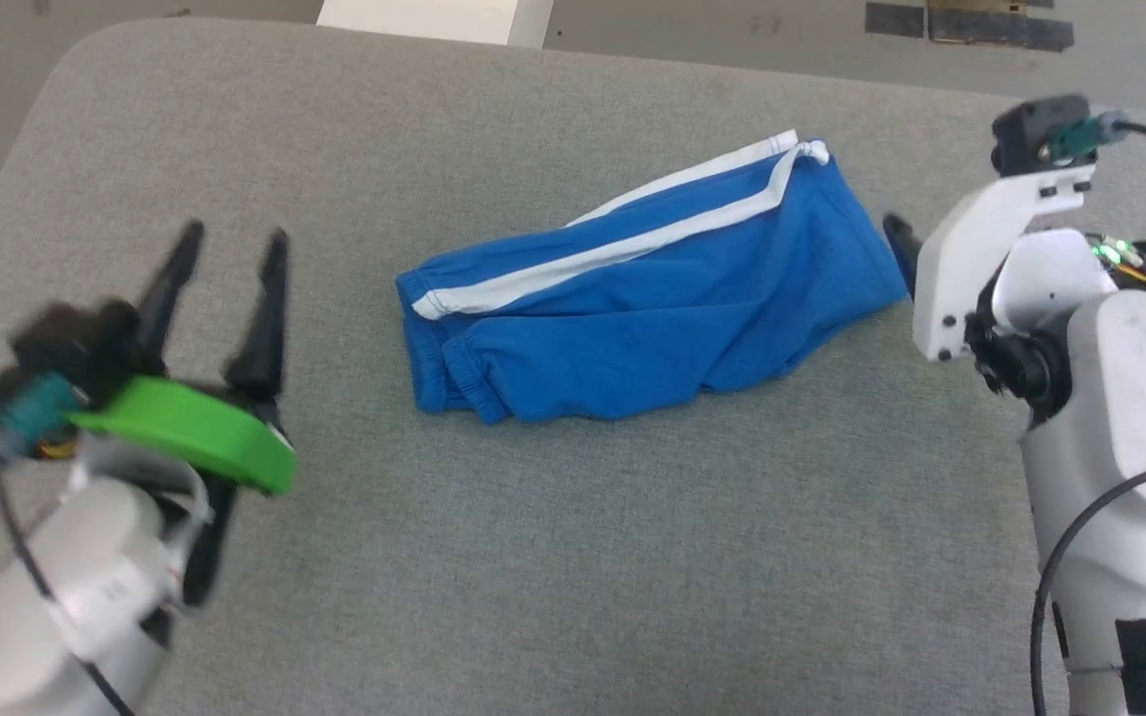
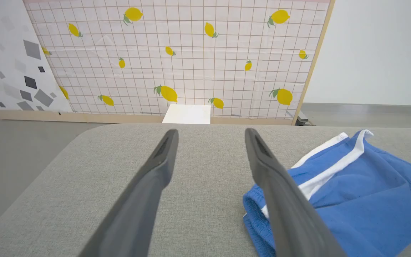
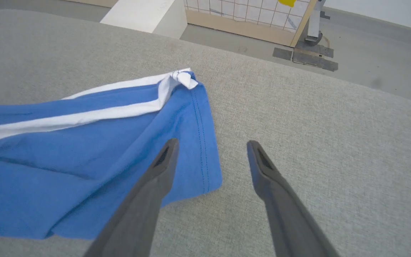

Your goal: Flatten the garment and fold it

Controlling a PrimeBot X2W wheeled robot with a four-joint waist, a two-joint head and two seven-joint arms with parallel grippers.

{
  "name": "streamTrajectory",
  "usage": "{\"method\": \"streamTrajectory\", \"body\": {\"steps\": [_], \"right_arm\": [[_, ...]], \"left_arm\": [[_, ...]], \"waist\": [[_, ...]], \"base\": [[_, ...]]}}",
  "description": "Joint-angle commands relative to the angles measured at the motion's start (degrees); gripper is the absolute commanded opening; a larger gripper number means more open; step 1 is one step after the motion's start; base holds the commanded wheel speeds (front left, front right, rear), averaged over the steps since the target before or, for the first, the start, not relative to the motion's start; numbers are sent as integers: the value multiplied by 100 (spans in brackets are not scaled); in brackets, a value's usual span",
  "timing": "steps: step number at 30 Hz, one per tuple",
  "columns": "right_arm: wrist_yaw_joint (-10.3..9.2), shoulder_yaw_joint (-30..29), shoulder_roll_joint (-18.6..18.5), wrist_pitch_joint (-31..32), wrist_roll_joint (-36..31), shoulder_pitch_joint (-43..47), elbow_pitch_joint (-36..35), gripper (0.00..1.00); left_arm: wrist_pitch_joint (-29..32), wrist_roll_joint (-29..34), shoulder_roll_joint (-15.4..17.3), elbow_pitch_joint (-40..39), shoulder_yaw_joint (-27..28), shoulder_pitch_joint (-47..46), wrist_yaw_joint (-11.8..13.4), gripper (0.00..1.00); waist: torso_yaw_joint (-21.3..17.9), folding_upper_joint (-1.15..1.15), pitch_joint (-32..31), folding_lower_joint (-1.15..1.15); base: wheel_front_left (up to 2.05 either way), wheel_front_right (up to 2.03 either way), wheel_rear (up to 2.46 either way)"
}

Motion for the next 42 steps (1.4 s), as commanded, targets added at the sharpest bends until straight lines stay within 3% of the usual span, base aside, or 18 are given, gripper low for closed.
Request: {"method": "streamTrajectory", "body": {"steps": [1, 5, 8, 16, 22, 23, 24, 28, 36, 42], "right_arm": [[-9, -5, 7, 199, -163, 93, -96, 100], [-9, 15, 41, 675, -528, 67, -220, 100], [-9, 48, 43, 912, -773, -71, -199, 100], [-9, 266, -79, 1500, -1267, -408, 187, 100], [-9, 485, -97, 2019, -1074, -299, 460, 100], [-9, 509, -105, 2085, -1004, -285, 460, 31], [-9, 523, -119, 2081, -935, -284, 421, 2], [-9, 505, -172, 1985, -735, -292, 245, 0], [-9, 583, -169, 1818, -529, -285, 14, 0], [-9, 696, -102, 1814, -457, -285, -56, 0]], "left_arm": [[-92, 279, -143, -80, -11, 221, 151, 100], [-139, 830, -653, -382, 321, 609, 311, 100], [-141, 1118, -1011, -503, 594, 877, 253, 100], [-142, 1566, -1688, -317, 1092, 993, -267, 100], [-143, 1709, -1984, -64, 1317, 1027, -549, 100], [-143, 1714, -2012, -9, 1322, 1034, -587, 100], [-143, 1715, -2029, 33, 1323, 1028, -615, 100], [291, 1470, -2088, 78, 1299, 992, -617, 100], [3330, 899, -1924, -729, 763, 585, -281, 100], [4678, 1081, -1752, -758, 409, 68, 75, 100]], "waist": [[45, 0, 57, 0], [189, 0, 268, 0], [331, 0, 447, 0], [675, 0, 848, 0], [672, 0, 888, 0], [652, 0, 880, 0], [628, 0, 864, 0], [522, 0, 778, 0], [309, 0, 698, 0], [142, 0, 870, 0]], "base": [[0, 0, 0], [0, 0, 0], [0, 0, 0], [0, 0, 0], [0, 0, 0], [0, 0, 0], [0, 0, 0], [0, 0, 0], [0, 0, 0], [0, 0, 0]]}}
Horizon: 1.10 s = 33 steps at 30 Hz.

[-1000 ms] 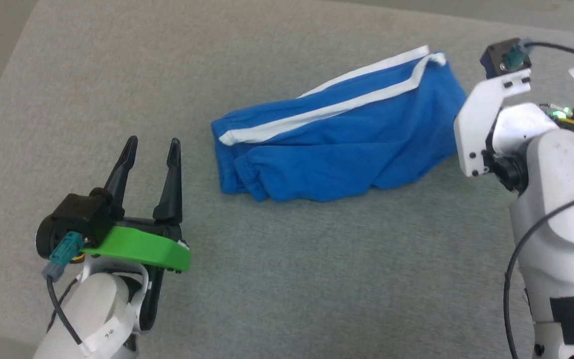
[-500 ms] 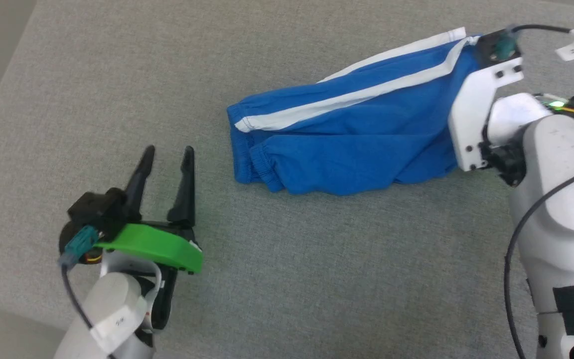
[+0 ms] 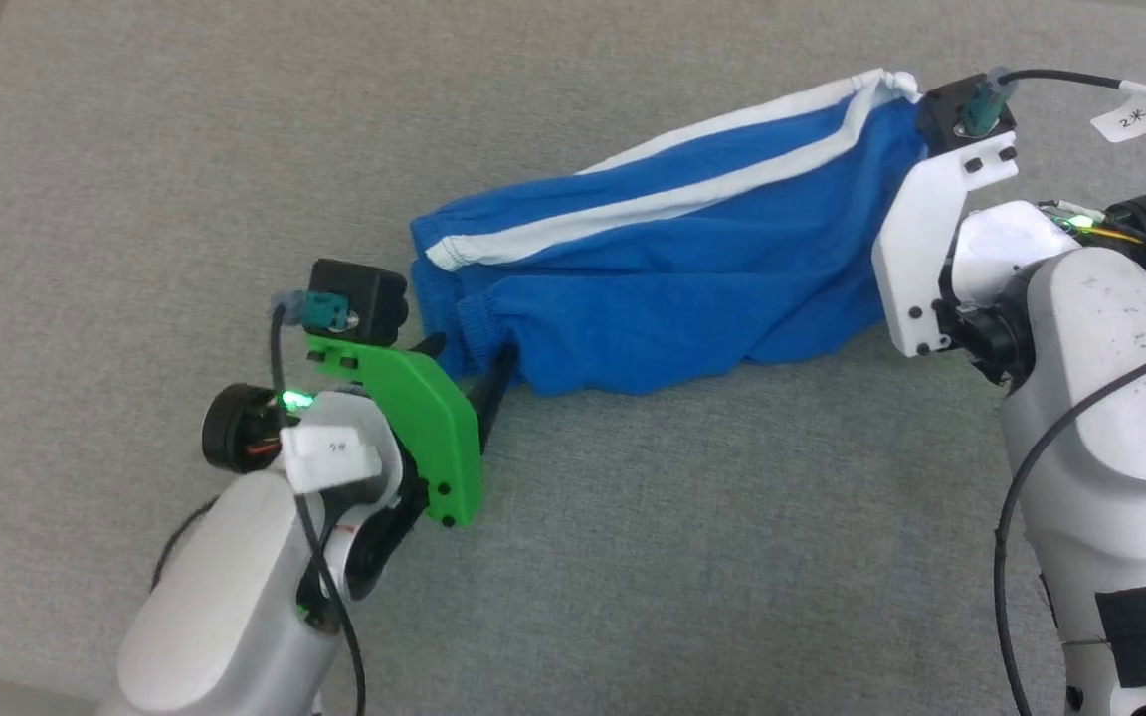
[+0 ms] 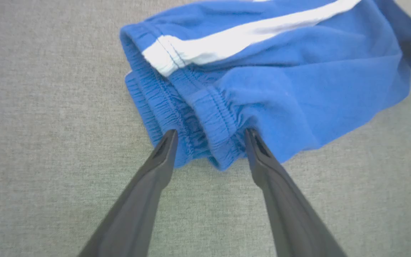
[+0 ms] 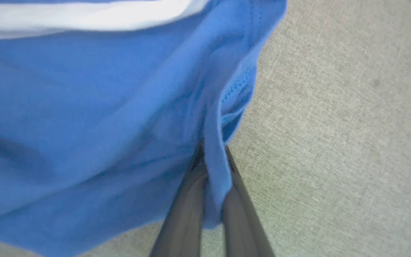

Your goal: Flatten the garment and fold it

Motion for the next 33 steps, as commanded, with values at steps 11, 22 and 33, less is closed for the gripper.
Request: {"method": "streamTrajectory", "body": {"steps": [11, 22, 33], "right_arm": [[-8, 332, 64, -86, 249, 36, 47, 0], [-8, 144, 38, -565, 930, 790, -394, 0], [-8, -574, 272, -575, 1563, 3751, -2600, 0]], "left_arm": [[362, -122, 64, 1143, -83, -136, -49, 0], [72, -743, 73, 1133, 290, 82, -382, 0], [836, -1220, 658, 642, 482, 1283, -59, 0]], "waist": [[-214, 0, 83, 0], [-334, 0, -629, 0], [-848, 0, -1395, 0]], "base": [[0, 0, 0], [0, 0, 0], [0, 0, 0]]}}
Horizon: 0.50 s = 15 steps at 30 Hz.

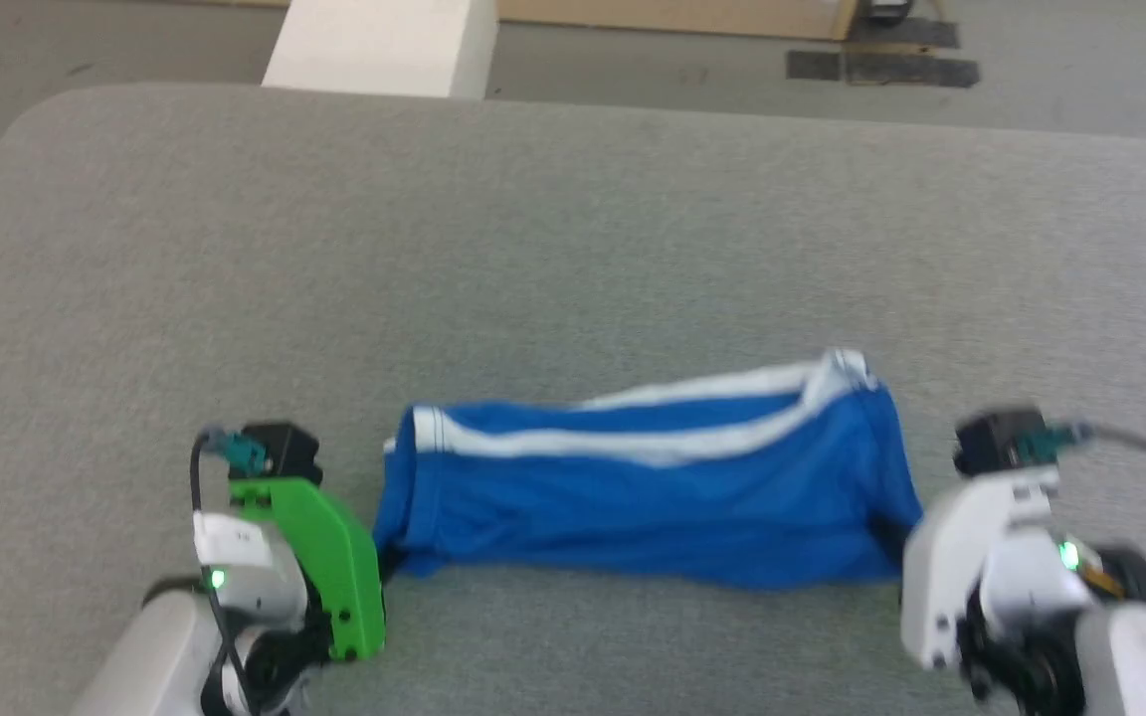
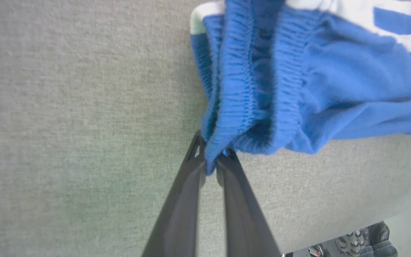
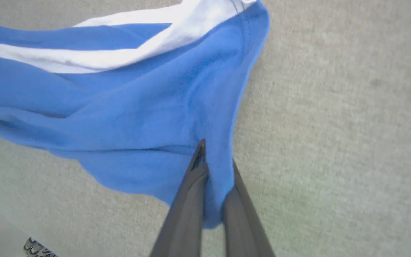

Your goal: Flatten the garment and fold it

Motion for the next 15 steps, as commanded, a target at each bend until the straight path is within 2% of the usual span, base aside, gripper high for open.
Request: {"method": "streamTrajectory", "body": {"steps": [1, 6, 7, 8, 9, 10, 15], "right_arm": [[-9, -88, -18, -34, 102, 264, -134, 0], [-9, -152, -10, -319, 767, 961, -252, 0], [-9, -180, -9, -410, 817, 1002, -241, 0], [-9, -197, -9, -512, 866, 1032, -225, 22], [-9, -181, -9, -570, 924, 1052, -218, 49], [-9, -185, -9, -648, 1033, 1073, -221, 100], [-9, -391, -8, -782, 1325, 1152, -474, 100]], "left_arm": [[61, -87, 79, -21, 40, 186, 85, 0], [253, -277, 192, -162, 127, 640, 262, 0], [272, -302, 207, -200, 145, 694, 285, 22], [278, -333, 225, -247, 180, 745, 310, 89], [278, -351, 247, -286, 209, 774, 322, 100], [274, -410, 256, -343, 264, 810, 325, 100], [233, -642, 360, -792, 582, 981, 382, 100]], "waist": [[-251, 0, -202, 0], [-420, 0, -228, 0], [-433, 0, -226, 0], [-447, 0, -225, 0], [-454, 0, -229, 0], [-462, 0, -242, 0], [-466, 0, -302, 0]], "base": [[0, 0, 0], [0, 0, 0], [0, 0, 0], [0, 0, 0], [0, 0, 0], [0, 0, 0], [0, 0, 0]]}}
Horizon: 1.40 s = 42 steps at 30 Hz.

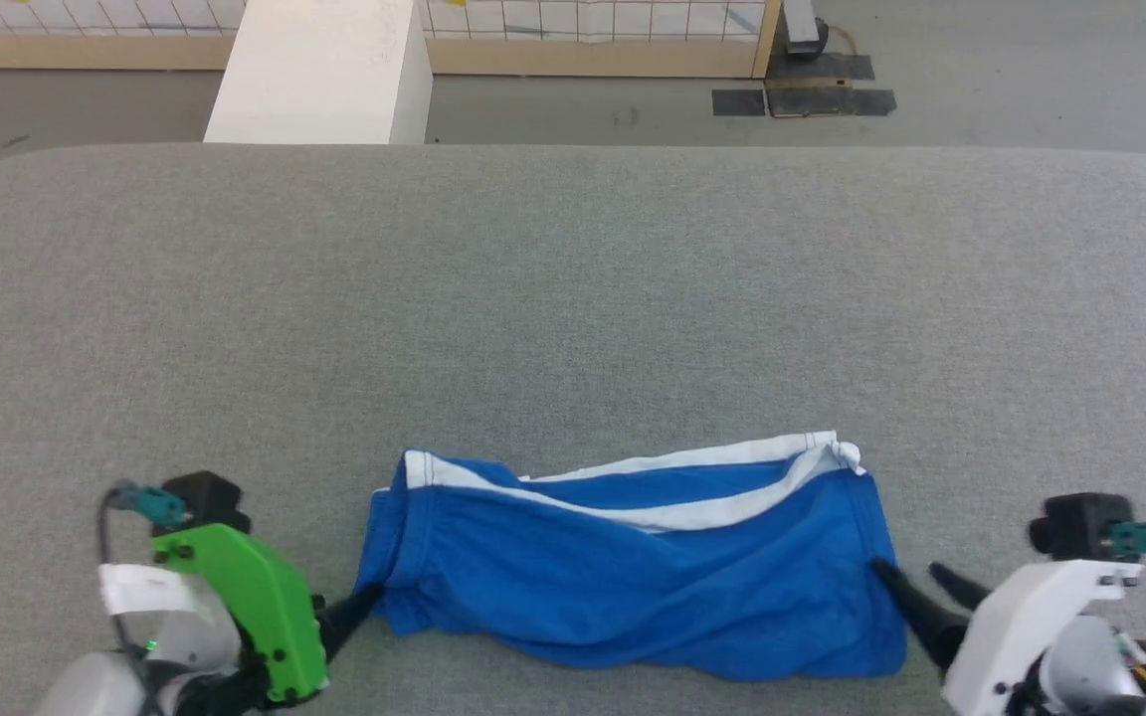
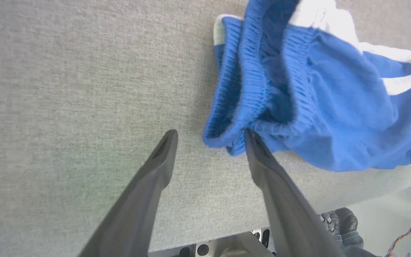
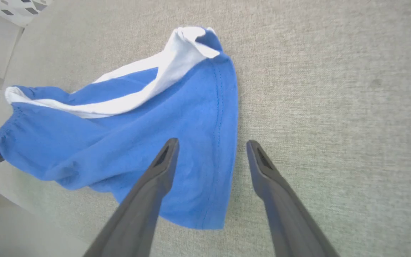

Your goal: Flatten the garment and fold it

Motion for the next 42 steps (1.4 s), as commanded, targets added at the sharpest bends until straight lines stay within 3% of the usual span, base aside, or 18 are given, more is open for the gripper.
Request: {"method": "streamTrajectory", "body": {"steps": [1, 6, 8, 11, 16, 21, 26, 33, 34, 35, 36, 37, 42], "right_arm": [[-8, -115, -9, -2, 34, 70, -159, 100], [-8, -461, -9, 306, -54, -105, -569, 100], [-8, -510, -9, 481, -105, -254, -619, 100], [-8, -469, -9, 761, -239, -481, -487, 100], [-8, -356, -9, 1015, -664, -758, -135, 100], [-8, -144, -9, 1100, -977, -932, 205, 100], [-8, 296, -8, 1118, -1039, -1099, 602, 100], [-8, 751, -8, 1005, -889, -1289, 1004, 100], [-8, 749, -8, 1026, -901, -1307, 1060, 73], [-8, 741, -8, 1041, -919, -1323, 1089, 27], [-8, 714, -8, 1049, -954, -1348, 1108, 6], [-8, 663, -9, 1050, -978, -1365, 1116, 0], [-8, 176, -192, 1175, -1066, -1399, 1078, 0]], "left_arm": [[-79, -61, 74, -178, 147, 125, 64, 100], [-542, -152, 130, -744, 733, 205, 150, 100], [-1080, 36, 129, -862, 993, 130, 72, 100], [-2190, 531, 80, -864, 1236, -56, -212, 100], [-4000, 1453, -60, -432, 1135, -353, -754, 100], [-5295, 2016, -313, 69, 930, -608, -1000, 100], [-5771, 2401, -479, 454, 762, -841, -1148, 100], [-5867, 2525, -743, 778, 816, -903, -1286, 100], [-5870, 2544, -770, 806, 833, -905, -1306, 100], [-5872, 2547, -798, 823, 854, -904, -1318, 100], [-5874, 2549, -831, 839, 884, -898, -1332, 100], [-5874, 2560, -852, 843, 912, -891, -1341, 100], [-5876, 2614, -989, 844, 1048, -814, -1381, 100]], "waist": [[-1, 0, -23, 0], [8, 0, -44, 0], [17, 0, -24, 0], [57, 0, 49, 0], [180, 0, 225, 0], [299, 0, 400, 0], [349, 0, 541, 0], [377, 0, 604, 0], [378, 0, 601, 0], [377, 0, 597, 0], [370, 0, 589, 0], [363, 0, 583, 0], [312, 0, 530, 0]], "base": [[0, 0, 0], [0, 0, 0], [0, 0, 0], [0, 0, 0], [0, 0, 0], [0, 0, 0], [0, 0, 0], [0, 0, 0], [0, 0, 0], [0, 0, 0], [0, 0, 0], [0, 0, 0], [0, 0, 0]]}}
